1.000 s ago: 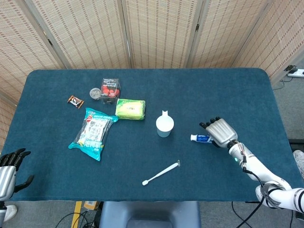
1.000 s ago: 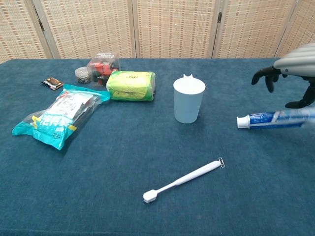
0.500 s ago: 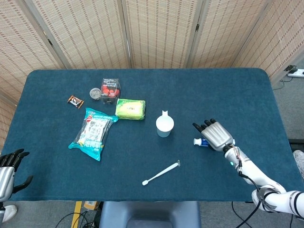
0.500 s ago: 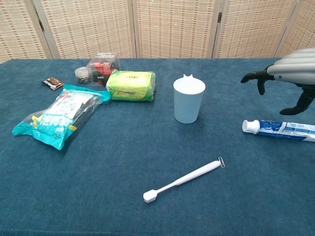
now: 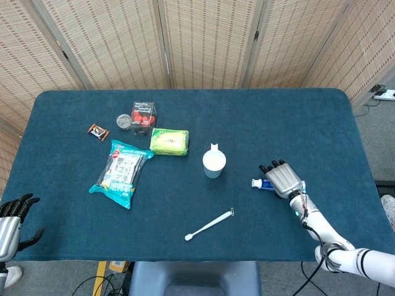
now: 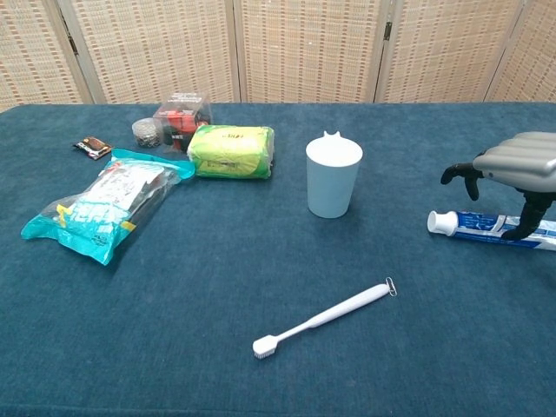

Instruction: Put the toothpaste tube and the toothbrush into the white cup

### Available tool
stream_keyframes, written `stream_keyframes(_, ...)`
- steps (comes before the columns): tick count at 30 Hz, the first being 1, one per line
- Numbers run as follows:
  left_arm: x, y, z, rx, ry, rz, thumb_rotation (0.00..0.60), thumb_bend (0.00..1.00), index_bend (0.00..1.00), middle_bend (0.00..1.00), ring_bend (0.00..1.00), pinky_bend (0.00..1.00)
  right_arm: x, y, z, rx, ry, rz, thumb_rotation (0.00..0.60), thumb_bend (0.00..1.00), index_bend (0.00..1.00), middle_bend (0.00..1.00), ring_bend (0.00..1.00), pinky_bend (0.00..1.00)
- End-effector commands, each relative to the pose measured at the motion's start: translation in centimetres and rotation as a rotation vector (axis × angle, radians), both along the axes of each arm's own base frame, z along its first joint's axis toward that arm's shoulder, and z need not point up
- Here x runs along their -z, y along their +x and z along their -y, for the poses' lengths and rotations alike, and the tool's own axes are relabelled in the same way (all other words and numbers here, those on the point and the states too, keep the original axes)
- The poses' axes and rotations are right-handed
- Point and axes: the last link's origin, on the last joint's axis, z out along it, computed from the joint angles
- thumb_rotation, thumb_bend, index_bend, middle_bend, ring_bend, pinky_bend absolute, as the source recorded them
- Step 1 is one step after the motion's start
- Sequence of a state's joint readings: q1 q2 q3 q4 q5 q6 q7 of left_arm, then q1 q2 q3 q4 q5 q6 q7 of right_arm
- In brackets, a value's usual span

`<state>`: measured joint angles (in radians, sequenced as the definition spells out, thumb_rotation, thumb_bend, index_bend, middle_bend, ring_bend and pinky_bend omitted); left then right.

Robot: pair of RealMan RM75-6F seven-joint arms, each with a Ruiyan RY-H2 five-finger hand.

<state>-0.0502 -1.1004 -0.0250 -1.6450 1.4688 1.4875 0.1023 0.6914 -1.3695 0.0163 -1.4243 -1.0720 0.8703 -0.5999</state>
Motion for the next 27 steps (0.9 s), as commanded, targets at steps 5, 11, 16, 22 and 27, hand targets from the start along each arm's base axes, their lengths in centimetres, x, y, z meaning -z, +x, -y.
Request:
stream_keyframes(5, 0.1, -0.2, -0.1, -0.003, -0.004, 0.003, 0.6, 0.31, 0.22, 0.17, 0.19, 0.19, 1.8, 0.1, 0.1, 0.011, -0.055, 0.056, 0.6, 0.05, 0.28, 0.38, 0.19, 0.24)
stream_keyframes(11, 0.1, -0.5, -0.2, -0.006, -0.007, 0.004, 0.6, 0.31, 0.22, 0.17, 0.19, 0.19, 2.9, 0.0, 0.3, 0.021, -0.092, 0.091, 0.6, 0.06, 0.37, 0.42, 0.22, 0.24)
stream_keyframes(16, 0.2, -0.7, -0.2, -0.009, -0.009, 0.006, 0.6, 0.31, 0.22, 0.17, 0.19, 0.19, 3.5, 0.0, 0.4, 0.018, -0.104, 0.097, 0.6, 0.09, 0.41, 0.43, 0.24, 0.24)
stream_keyframes(22, 0.2, -0.9, -0.2, -0.012, -0.011, 0.007, 0.6, 0.31, 0.22, 0.17, 0.19, 0.19, 3.9, -0.2, 0.5, 0.018, -0.108, 0.082, 0.6, 0.12, 0.5, 0.47, 0.25, 0.24)
stream_keyframes(27, 0.2, -1.2, 0.0, -0.02, -0.009, 0.007, 0.6, 0.31, 0.22, 0.17, 0.19, 0.19, 4.2, -0.2, 0.4, 0.013, -0.106, 0.069, 0.6, 0.18, 0.54, 0.48, 0.26, 0.24)
